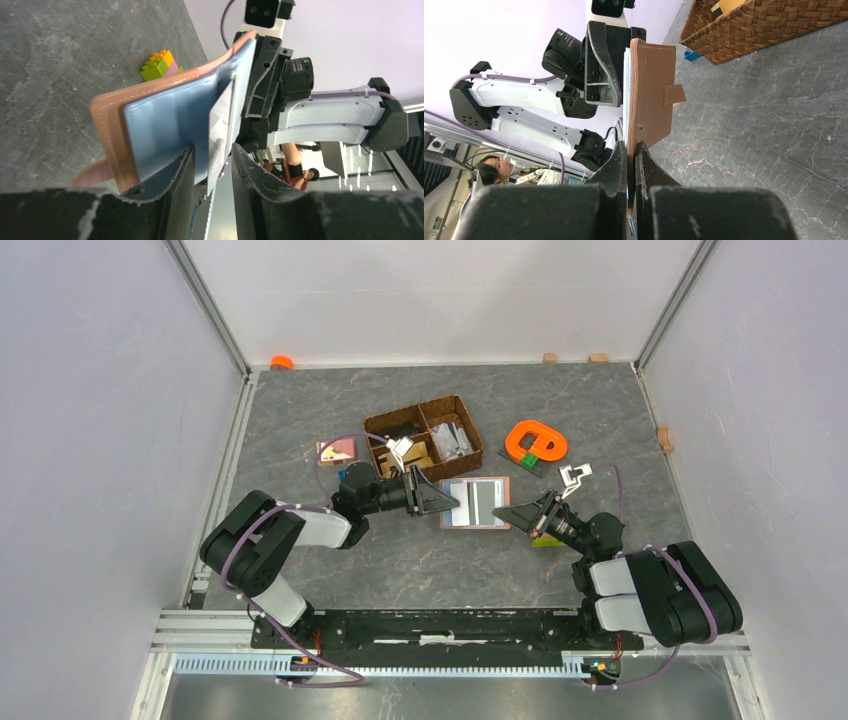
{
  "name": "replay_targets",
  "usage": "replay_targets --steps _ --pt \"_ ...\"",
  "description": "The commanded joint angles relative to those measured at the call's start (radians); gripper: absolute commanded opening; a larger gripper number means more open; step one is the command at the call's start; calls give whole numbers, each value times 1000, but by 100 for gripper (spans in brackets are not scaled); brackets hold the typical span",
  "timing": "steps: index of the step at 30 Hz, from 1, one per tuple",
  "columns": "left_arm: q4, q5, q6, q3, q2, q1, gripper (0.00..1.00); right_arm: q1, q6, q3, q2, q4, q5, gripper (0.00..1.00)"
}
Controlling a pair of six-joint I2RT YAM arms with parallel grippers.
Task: Take the credit cards out of the card holder
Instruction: Remove the credit card from the card holder.
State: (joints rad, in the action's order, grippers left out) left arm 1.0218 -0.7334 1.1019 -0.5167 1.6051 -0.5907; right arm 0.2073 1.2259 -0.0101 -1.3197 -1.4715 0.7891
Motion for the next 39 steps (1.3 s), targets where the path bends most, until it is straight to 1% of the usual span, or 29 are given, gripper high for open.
replay_targets --steps 1,4,9,10,11,13,14,19,23,30,32,39 --pt "170 -57 89 -10 40 -17 39 4 24 5 -10 -256 20 0" --pt "232 -70 117 -11 57 -18 37 7 23 5 -18 -254 19 0" --pt "222 -75 112 -12 46 -20 33 8 15 4 -23 -238 18 0" --pt "215 -74 105 -13 42 -20 30 9 11 4 -22 -234 18 0" --pt "204 -72 100 -14 38 -20 25 9 8 3 -21 -229 16 0" --pt "177 -68 85 -15 28 -20 7 9 -1 3 -18 -212 17 0" --pt "158 -64 75 -15 21 -20 2 8 -8 2 -16 -202 15 0" --pt "51 -37 14 -15 -24 -18 2 8 -50 1 1 -130 5 0" --pt "-45 -1 -42 -13 -71 -11 2 1 -108 -4 24 -25 -12 0" --pt "-211 73 -124 -7 -138 13 2 -30 -167 1 76 111 -38 0" --pt "-218 82 -126 0 -150 22 2 -42 -178 3 88 137 -45 0" --pt "-223 97 -129 14 -171 33 2 -65 -174 6 104 150 -51 0"
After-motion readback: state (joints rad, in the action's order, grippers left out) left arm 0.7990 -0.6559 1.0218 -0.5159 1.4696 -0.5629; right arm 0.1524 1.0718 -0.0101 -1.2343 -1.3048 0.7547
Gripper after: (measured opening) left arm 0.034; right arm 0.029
